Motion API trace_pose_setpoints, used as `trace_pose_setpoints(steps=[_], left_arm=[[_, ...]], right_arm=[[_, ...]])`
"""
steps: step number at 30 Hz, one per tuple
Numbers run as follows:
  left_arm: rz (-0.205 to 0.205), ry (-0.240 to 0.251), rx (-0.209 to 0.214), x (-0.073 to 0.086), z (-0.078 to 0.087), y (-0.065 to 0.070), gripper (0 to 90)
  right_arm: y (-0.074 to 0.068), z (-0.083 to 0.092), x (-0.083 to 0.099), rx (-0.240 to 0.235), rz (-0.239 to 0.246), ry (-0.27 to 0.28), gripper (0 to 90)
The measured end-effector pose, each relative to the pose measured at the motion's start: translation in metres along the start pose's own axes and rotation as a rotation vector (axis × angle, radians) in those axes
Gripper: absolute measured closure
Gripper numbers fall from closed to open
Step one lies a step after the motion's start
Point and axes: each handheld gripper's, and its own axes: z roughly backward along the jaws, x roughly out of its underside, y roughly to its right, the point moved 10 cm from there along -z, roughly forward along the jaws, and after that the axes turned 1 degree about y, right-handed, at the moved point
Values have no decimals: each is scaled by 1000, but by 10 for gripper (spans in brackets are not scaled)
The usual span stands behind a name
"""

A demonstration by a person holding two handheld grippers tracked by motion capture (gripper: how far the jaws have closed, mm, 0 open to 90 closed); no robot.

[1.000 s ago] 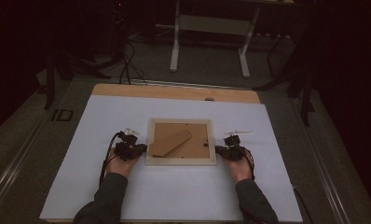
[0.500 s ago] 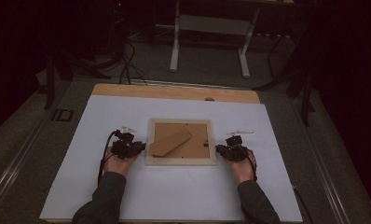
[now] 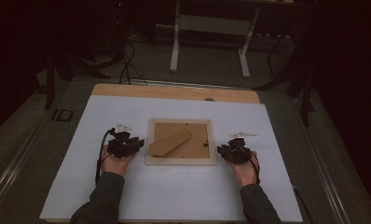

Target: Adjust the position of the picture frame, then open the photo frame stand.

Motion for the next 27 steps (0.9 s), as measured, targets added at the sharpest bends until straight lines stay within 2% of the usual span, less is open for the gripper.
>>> trace_pose_setpoints(steps=[4, 6, 8, 19, 20, 24, 27], left_arm=[[12, 8, 16, -3, 3, 0, 661], [38, 19, 43, -5, 5, 1, 655], [44, 31, 55, -8, 7, 2, 646], [27, 48, 89, -25, 18, 13, 599], [24, 47, 91, -26, 18, 14, 586], [27, 46, 106, -29, 19, 18, 542], [26, 40, 124, -32, 18, 23, 528]], right_arm=[[2, 1, 2, 2, -7, 3, 715], [2, 0, 5, 5, 0, -7, 713], [3, 0, 7, 6, 0, -8, 709], [14, 11, 12, 5, -61, 39, 688], [18, 15, 15, 7, -80, 56, 685], [23, 17, 19, 30, -75, 47, 675], [30, 23, 19, 40, -97, 66, 666]])
